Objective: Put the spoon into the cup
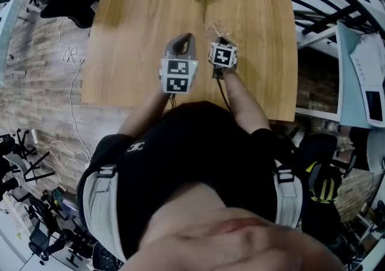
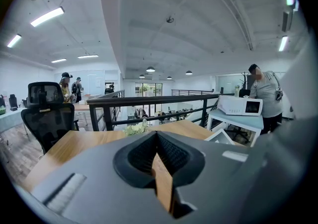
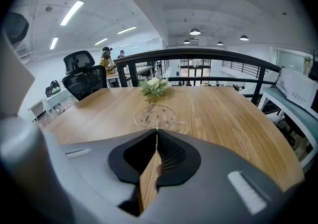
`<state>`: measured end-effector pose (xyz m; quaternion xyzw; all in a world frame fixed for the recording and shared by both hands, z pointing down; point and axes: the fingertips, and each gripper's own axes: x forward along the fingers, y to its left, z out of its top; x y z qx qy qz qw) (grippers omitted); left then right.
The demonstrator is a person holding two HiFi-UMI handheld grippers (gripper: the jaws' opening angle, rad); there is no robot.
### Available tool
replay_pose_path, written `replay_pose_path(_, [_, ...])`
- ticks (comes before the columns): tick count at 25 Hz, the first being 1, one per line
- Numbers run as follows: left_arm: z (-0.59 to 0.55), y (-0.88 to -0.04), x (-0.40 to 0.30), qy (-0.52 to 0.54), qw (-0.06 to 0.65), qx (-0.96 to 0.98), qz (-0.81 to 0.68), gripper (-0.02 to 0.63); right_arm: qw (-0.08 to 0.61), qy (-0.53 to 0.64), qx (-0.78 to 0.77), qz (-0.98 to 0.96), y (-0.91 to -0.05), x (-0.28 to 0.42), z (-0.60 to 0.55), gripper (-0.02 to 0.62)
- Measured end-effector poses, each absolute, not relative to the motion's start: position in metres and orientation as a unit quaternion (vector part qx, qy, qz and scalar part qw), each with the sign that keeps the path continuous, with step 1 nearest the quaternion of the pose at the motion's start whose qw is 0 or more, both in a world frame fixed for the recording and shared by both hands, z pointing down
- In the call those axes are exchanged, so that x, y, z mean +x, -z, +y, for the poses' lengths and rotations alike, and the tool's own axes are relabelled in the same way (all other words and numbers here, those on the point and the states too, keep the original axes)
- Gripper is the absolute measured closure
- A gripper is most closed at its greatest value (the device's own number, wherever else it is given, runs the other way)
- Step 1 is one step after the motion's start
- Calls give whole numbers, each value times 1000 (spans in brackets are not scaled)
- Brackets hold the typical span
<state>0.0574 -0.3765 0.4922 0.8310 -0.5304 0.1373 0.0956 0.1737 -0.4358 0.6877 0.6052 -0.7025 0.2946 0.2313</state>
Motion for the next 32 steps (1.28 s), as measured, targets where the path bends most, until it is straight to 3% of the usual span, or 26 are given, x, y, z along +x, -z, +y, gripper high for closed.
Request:
replay_pose_path(7, [-376,-492,59,-140,92,833,-527,594,218,-295,611,-702,-685,176,-435,585])
replay_pose_path(13, [-376,-493,61,-140,96,834,-524,594,198,-276,623,-704,-667,182,-439,543])
replay_pose_path(17, [-376,-494,66,-140,94,838,-519,594,190,-264,627,-707,-656,184,-436,554])
replay_pose_path(19, [-375,-494,69,-140,91,839,-517,594,180,-252,633,-709,-648,188,-433,592])
replay_pose_path(26, [-374,-490,69,-135,89,841,-516,594,113,-204,646,-727,-589,194,-425,595])
replay_pose_path(32, [-369,-485,72,-126,86,844,-514,594,98,-147,663,-727,-544,201,-411,597])
